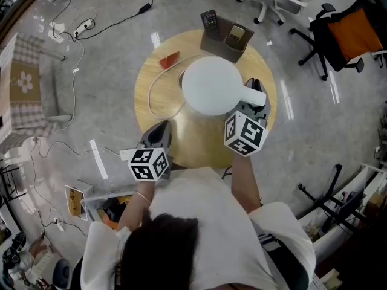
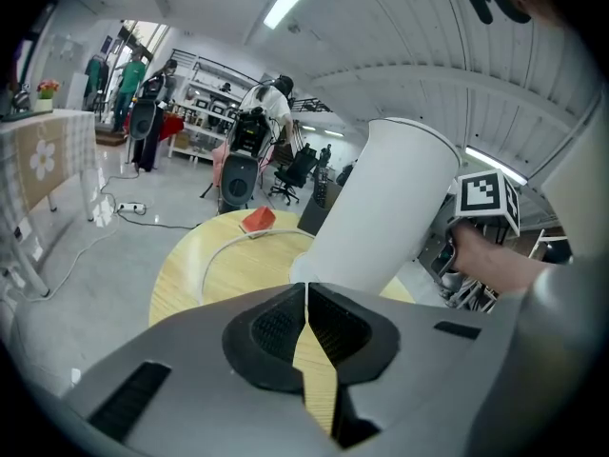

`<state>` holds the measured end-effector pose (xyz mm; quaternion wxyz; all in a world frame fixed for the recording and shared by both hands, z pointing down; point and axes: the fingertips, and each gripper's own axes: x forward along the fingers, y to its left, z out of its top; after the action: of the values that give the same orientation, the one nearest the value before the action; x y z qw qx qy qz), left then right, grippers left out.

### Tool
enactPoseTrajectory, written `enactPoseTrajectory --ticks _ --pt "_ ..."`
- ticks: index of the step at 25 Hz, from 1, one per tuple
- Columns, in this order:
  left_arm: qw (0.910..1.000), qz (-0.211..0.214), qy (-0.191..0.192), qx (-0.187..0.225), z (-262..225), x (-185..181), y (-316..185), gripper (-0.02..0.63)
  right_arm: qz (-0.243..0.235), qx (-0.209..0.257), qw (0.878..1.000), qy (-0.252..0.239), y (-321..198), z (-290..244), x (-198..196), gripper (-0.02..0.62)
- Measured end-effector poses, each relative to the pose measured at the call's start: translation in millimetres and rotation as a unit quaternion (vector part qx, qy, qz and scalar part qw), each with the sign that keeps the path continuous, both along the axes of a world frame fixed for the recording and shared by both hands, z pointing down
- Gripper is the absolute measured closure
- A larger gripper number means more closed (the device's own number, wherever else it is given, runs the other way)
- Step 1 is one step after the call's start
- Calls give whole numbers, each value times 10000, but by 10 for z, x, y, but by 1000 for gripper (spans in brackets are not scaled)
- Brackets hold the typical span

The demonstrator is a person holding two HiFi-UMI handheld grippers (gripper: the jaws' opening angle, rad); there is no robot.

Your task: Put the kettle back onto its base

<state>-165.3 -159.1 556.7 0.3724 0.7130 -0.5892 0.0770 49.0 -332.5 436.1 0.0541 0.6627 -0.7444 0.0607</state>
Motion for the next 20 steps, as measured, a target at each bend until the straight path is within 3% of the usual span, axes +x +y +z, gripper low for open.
enactPoseTrajectory --ticks 11,20 --pt "9999 -57 75 -86 66 -22 -153 574 -101 -25 9999 69 -169 93 -57 553" --pt "9999 2 -80 -117 86 -148 -225 574 -145 -97 9996 200 -234 178 -134 551"
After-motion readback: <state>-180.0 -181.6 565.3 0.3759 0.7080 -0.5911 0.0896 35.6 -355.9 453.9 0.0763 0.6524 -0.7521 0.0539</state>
